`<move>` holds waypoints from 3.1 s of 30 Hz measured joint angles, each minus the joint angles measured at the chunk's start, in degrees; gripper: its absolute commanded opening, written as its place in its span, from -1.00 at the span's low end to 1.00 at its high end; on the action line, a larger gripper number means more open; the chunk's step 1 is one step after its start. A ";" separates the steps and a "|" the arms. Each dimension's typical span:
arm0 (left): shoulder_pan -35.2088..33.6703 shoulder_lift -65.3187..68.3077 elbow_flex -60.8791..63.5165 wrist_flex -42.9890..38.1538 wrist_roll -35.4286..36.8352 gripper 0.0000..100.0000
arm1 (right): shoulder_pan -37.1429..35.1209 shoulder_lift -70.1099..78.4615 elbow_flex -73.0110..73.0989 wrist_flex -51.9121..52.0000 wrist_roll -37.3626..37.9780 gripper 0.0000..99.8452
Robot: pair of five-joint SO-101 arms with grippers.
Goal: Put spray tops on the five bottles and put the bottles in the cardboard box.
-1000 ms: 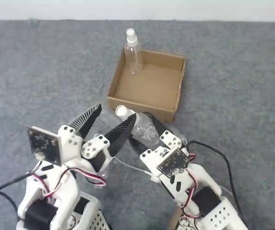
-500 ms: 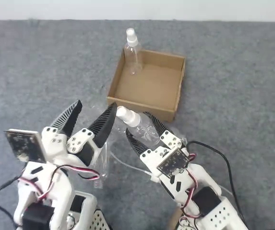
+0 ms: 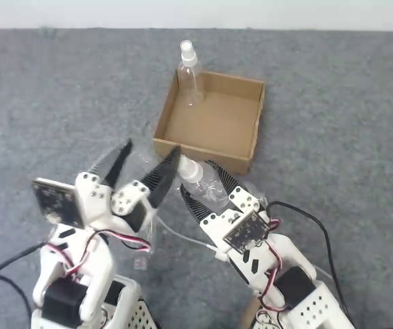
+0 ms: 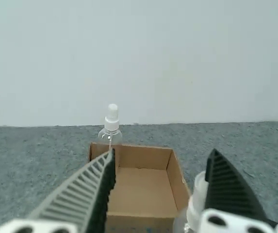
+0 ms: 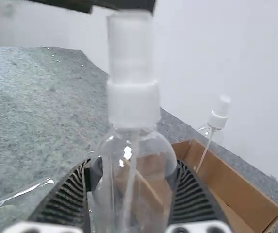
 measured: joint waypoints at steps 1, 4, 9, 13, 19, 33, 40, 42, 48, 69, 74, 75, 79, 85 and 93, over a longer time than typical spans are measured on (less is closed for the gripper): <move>1.23 0.00 0.18 -0.09 -0.62 -0.53 | -0.09 0.09 0.00 0.00 0.09 -0.99; 2.64 0.00 0.18 -0.44 -1.85 -0.54 | -0.09 0.09 0.00 0.00 0.09 -0.99; 2.99 0.00 0.09 -0.53 -2.20 -0.54 | -0.09 0.09 0.00 0.00 0.09 -0.99; 2.99 0.00 -1.23 0.26 -2.20 -0.54 | -0.18 0.09 0.00 0.00 0.09 -0.99; 3.08 0.00 -3.60 2.90 -2.20 -0.54 | -0.18 0.00 0.00 0.00 0.09 -0.99; -8.26 0.09 -5.80 2.90 1.67 -0.54 | -0.26 0.00 0.00 0.00 0.00 -0.99; -8.62 0.09 -5.71 0.62 1.85 -0.54 | -0.26 0.00 0.00 0.00 0.00 -0.99; -8.62 0.09 -4.22 0.44 2.11 -0.54 | -0.26 0.00 0.00 0.00 0.00 -0.99; -8.62 0.09 4.92 -2.55 5.63 -0.54 | -0.26 0.00 0.00 0.00 0.00 -0.99; -4.48 0.44 9.49 -5.63 3.69 -0.54 | -0.26 0.00 0.00 0.00 0.00 -0.99; -0.35 0.44 9.49 -4.22 2.73 -0.54 | -0.18 0.00 0.00 0.00 0.00 -0.99; 0.09 0.44 9.49 -4.22 2.73 -0.54 | -0.09 0.00 0.00 0.00 0.00 -0.99; 1.49 0.26 9.49 -3.87 1.41 -0.54 | -0.09 0.00 0.00 0.00 -0.09 -0.99; 5.45 0.09 9.41 -1.05 -1.85 -0.54 | 0.00 -0.09 0.00 -0.09 -0.09 -0.99; 7.56 0.00 8.97 0.26 -3.43 -0.54 | 0.00 0.00 0.00 0.00 -0.09 -0.99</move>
